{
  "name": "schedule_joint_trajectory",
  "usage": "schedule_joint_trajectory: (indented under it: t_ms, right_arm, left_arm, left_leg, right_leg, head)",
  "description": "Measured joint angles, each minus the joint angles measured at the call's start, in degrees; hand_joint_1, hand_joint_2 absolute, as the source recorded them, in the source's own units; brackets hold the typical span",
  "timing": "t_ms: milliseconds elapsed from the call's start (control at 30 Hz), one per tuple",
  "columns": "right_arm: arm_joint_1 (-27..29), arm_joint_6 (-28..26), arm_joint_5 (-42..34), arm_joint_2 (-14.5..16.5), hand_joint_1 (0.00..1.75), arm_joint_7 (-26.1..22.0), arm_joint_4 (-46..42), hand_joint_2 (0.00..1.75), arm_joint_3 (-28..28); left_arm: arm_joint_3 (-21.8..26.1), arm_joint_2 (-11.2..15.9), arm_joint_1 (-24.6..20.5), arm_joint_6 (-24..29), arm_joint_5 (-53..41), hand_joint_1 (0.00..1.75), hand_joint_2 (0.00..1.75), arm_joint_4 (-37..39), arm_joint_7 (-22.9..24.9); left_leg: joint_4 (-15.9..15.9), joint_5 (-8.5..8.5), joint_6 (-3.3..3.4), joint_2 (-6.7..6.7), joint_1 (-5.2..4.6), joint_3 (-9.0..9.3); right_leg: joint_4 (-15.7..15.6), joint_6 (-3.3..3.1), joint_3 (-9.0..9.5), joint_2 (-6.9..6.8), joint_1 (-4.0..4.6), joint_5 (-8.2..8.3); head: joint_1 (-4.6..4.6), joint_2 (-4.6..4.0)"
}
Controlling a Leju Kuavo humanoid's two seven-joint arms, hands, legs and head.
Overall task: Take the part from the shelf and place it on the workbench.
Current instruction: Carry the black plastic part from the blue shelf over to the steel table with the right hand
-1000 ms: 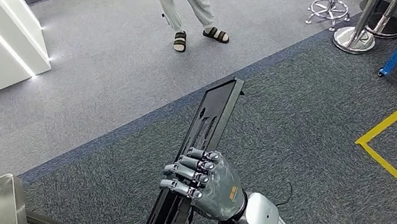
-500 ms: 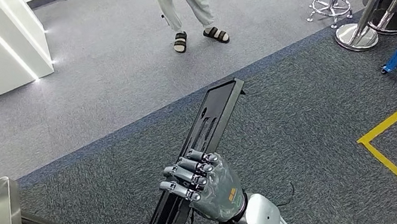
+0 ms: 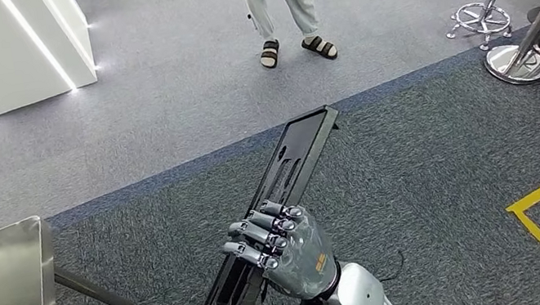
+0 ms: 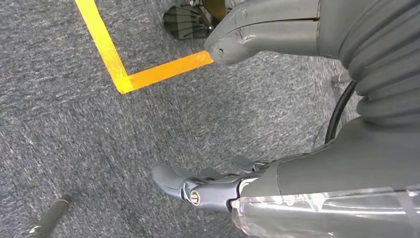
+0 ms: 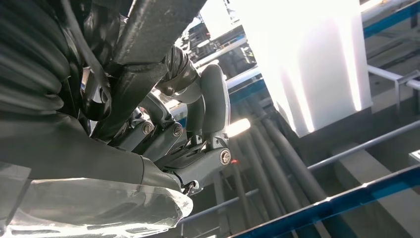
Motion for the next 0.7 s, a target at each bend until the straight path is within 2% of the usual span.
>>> schedule_joint_trajectory:
  t_ms: [33,67,133,200,233,267,333,367,400,467,500,567,633,700]
  right_arm:
    - [0.0,0.0,-0.1,0.0,1.75,0.0,0.0,1.75,0.0]
    - [0.0,0.0,-0.2,0.0,1.75,0.0,0.0,1.75,0.0]
    - [0.0,0.0,-0.5,0.0,1.75,-0.1,0.0,1.75,0.0]
    - [0.0,0.0,-0.5,0.1,1.75,-0.1,0.0,1.75,0.0]
    - [0.0,0.0,-0.6,0.2,1.75,-0.1,0.0,1.75,0.0]
    - [0.0,0.0,-0.6,0.2,1.75,-0.1,0.0,1.75,0.0]
    - [0.0,0.0,-0.7,0.2,1.75,-0.2,0.0,1.75,0.0]
    - [0.0,0.0,-0.7,0.2,1.75,-0.2,0.0,1.75,0.0]
    - [0.0,0.0,-0.8,0.2,1.75,-0.2,0.0,1.75,0.0]
    - [0.0,0.0,-0.9,0.2,1.75,-0.3,0.0,1.75,0.0]
    - [0.0,0.0,-0.9,0.2,1.75,-0.3,0.0,1.75,0.0]
    - [0.0,0.0,-1.1,0.2,1.75,-0.4,0.0,1.75,0.0]
    - [0.0,0.0,-1.3,0.2,1.75,-0.4,0.0,1.75,0.0]
    - [0.0,0.0,-1.5,0.2,1.75,-0.4,0.0,1.75,0.0]
  left_arm:
    - [0.0,0.0,0.0,0.0,-0.1,0.0,1.75,0.0,0.0]
    - [0.0,0.0,0.0,0.0,-0.1,0.0,1.75,0.0,0.0]
    - [0.0,0.0,-0.1,0.0,-0.3,0.0,1.75,0.0,0.0]
    - [0.0,0.0,-0.1,0.0,-0.3,0.0,1.75,0.0,0.0]
    - [0.0,0.0,-0.1,0.0,-0.3,0.0,1.75,0.0,0.0]
    - [0.0,0.0,-0.2,0.0,-0.4,0.0,1.75,0.0,0.0]
    - [0.0,0.0,-0.2,0.0,-0.4,0.0,1.75,0.0,0.1]
    - [0.0,0.0,-0.2,0.0,-0.5,0.0,1.75,0.0,0.1]
    - [0.0,0.0,-0.1,0.0,-0.5,0.0,1.75,0.0,0.1]
    - [0.0,0.0,0.0,0.0,-0.6,0.0,1.75,0.0,0.2]
    - [0.0,0.0,-0.1,0.0,-0.7,0.0,1.75,0.0,0.2]
    - [0.0,0.0,-0.2,0.0,-0.7,0.0,1.75,0.0,0.2]
    - [0.0,0.0,-0.2,0.0,-0.8,0.0,1.75,0.0,0.2]
    - [0.0,0.1,-0.2,0.0,-0.8,0.0,1.75,0.0,0.3]
  left_leg:
    - [0.2,-0.13,-0.28,-0.18,-0.07,-0.05]
    - [0.4,-0.23,-0.6,-0.26,-0.13,-0.14]
    - [0.4,-0.25,-1.34,-0.31,-0.05,-0.27]
    - [1.0,-0.78,-2.0,0.19,0.16,-0.52]
    - [2.5,-1.76,-2.26,0.66,0.2,-1.16]
    - [5.3,-3.39,-2.5,1.18,0.25,-2.47]
    - [12.8,-6.98,-2.95,1.72,0.29,-6.04]
    - [15.7,-7.89,-3.08,1.77,0.3,-7.43]
    - [16.4,-7.61,-3.12,1.8,0.31,-7.78]
    - [13.3,-5.15,-3.0,1.84,0.3,-6.2]
    - [10.0,-3.43,-2.86,1.9,0.29,-4.48]
    - [3.6,-1.4,-2.33,2.2,0.1,-1.22]
    - [0.3,-0.82,-1.64,2.32,-0.24,0.35]
    - [-0.1,-0.57,-0.95,2.1,-0.22,0.41]
  right_leg:
    - [-3.0,-0.15,1.36,0.16,0.02,1.09]
    - [-4.7,-0.31,2.1,0.31,0.12,1.5]
    - [-5.2,-0.79,2.15,0.4,0.38,1.52]
    - [-5.7,-1.53,2.38,0.23,0.33,1.79]
    - [-6.0,-1.88,2.53,0.08,0.23,1.92]
    - [-6.1,-2.15,2.63,-0.11,0.19,1.98]
    - [-6.1,-2.43,2.58,-0.43,0.35,1.92]
    - [-6.1,-2.48,2.54,-0.56,0.43,1.89]
    - [-6.0,-2.5,2.54,-0.65,0.49,1.86]
    - [-6.0,-2.46,2.61,-0.76,0.54,1.79]
    - [-5.9,-2.41,2.7,-0.79,0.54,1.74]
    - [-5.9,-2.13,2.79,-0.84,0.67,1.63]
    - [-5.8,-1.62,2.68,-0.87,0.77,1.62]
    - [-6.0,-0.99,2.66,-0.92,0.78,1.63]
  head:
    - [-0.01,0.0]
    - [-0.01,0.0]
    - [0.0,0.0]
    - [0.0,0.0]
    - [-0.01,0.0]
    - [-0.02,0.0]
    - [-0.02,0.0]
    - [-0.02,0.0]
    - [-0.02,0.0]
    - [-0.02,0.0]
    - [-0.02,0.0]
    - [-0.02,0.0]
    - [-0.01,0.0]
    - [-0.01,0.01]
